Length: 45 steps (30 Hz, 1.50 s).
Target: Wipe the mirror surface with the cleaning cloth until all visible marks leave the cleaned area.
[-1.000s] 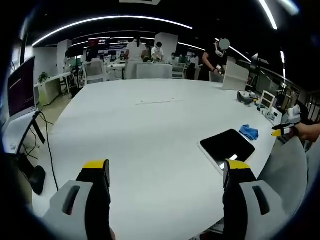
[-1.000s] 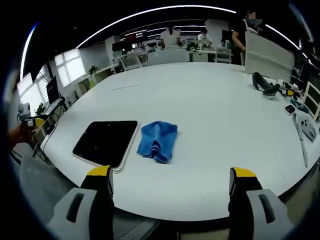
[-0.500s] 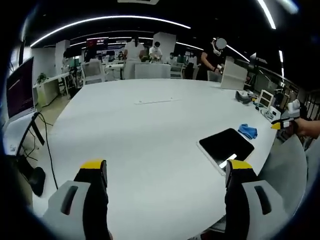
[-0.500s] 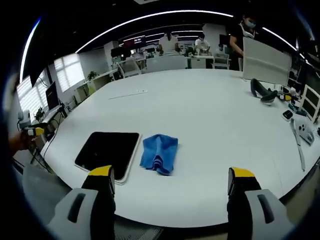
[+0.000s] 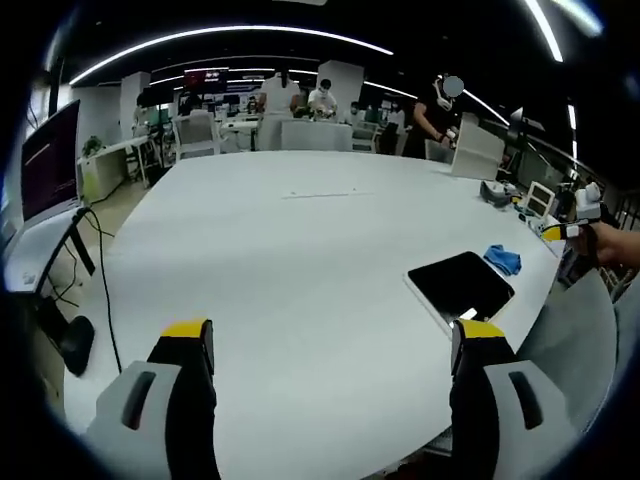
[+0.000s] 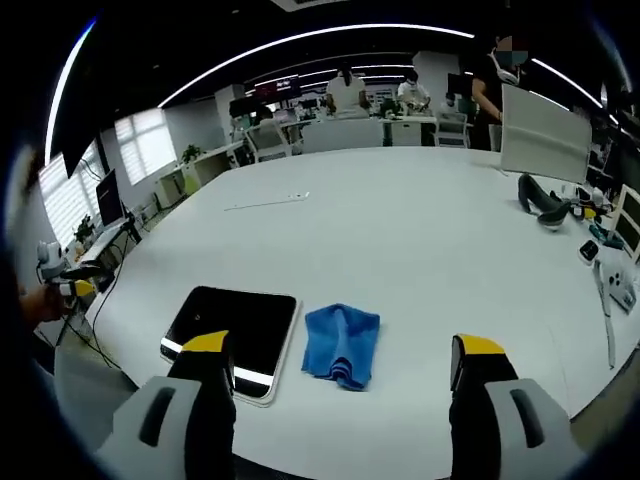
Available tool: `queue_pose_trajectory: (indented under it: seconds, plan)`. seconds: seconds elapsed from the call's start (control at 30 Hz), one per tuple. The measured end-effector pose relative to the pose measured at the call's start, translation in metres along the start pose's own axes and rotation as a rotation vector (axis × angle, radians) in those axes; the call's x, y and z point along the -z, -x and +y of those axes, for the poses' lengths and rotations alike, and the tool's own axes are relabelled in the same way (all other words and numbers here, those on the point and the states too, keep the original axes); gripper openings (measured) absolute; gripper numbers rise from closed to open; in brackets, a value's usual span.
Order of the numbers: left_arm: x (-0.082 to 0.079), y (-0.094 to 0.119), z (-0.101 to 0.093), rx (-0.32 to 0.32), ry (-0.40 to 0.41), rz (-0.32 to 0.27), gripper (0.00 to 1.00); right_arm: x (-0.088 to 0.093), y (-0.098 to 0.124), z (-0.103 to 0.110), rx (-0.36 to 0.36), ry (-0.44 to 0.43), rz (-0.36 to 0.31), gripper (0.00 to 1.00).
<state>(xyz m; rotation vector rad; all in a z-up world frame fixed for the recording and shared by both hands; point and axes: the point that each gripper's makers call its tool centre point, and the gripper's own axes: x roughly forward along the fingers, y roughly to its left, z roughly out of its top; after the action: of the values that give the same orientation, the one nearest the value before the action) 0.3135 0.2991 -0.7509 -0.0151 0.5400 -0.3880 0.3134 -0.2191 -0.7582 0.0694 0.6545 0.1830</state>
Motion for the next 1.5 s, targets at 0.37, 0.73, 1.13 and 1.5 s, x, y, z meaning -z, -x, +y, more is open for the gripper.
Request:
queue_pose_trajectory:
  seconds: [0.37, 0.73, 1.13, 1.5]
  plan:
    - [-0.002, 0.003, -0.007, 0.019, 0.007, -0.019, 0.99, -0.007, -0.025, 0.012, -0.001, 0.029, 0.048, 0.75]
    - [0.02, -0.002, -0.013, 0.035, 0.0, 0.038, 0.98, 0.037, -0.076, 0.016, -0.008, 0.043, 0.203, 0.44]
    - [0.026, -0.001, -0.004, 0.003, 0.005, 0.046, 0.98, 0.056, -0.104, -0.008, 0.12, 0.062, 0.295, 0.08]
    - [0.032, -0.001, 0.0, -0.019, 0.027, 0.049, 0.99, 0.061, -0.108, -0.006, 0.15, 0.036, 0.313, 0.01]
